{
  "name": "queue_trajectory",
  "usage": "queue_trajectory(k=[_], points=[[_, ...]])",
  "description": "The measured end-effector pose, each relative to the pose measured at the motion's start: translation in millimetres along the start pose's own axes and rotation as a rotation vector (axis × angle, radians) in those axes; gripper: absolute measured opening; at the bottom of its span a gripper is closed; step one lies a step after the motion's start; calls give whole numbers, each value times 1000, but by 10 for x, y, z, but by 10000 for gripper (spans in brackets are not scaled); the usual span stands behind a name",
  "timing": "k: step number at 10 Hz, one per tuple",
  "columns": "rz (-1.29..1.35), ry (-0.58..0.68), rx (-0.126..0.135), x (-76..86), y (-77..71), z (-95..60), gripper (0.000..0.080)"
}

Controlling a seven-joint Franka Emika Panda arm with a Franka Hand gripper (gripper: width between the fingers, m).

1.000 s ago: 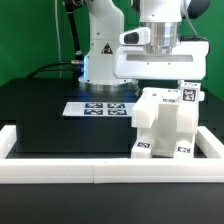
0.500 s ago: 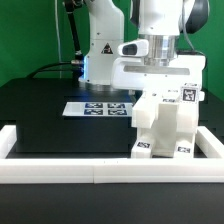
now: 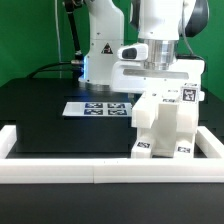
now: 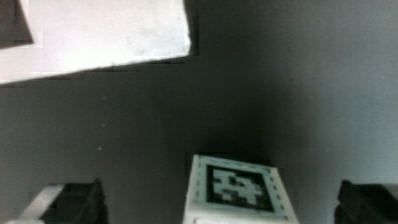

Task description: Assemble chair

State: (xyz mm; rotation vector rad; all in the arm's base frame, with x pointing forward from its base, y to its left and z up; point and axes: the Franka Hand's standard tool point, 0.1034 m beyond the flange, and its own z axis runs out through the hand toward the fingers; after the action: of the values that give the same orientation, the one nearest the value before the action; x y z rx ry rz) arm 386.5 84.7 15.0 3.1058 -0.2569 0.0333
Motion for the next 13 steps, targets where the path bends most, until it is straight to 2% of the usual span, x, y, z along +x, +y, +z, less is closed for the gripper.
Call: queue_trajectory(k=[1,2,3,4,5,11,13], points=[[0,-2,-1,-4,3,10,649],[0,-2,-2,-6,5,13,557],[0,-4,-3,-9,10,19,557],[1,-6,-5,-15,20,30,372],[1,-5,-5,-12,20,29,286],[1,-12,-3,-28,17,15,286],[4,-15,12,-69,4,-105,287]])
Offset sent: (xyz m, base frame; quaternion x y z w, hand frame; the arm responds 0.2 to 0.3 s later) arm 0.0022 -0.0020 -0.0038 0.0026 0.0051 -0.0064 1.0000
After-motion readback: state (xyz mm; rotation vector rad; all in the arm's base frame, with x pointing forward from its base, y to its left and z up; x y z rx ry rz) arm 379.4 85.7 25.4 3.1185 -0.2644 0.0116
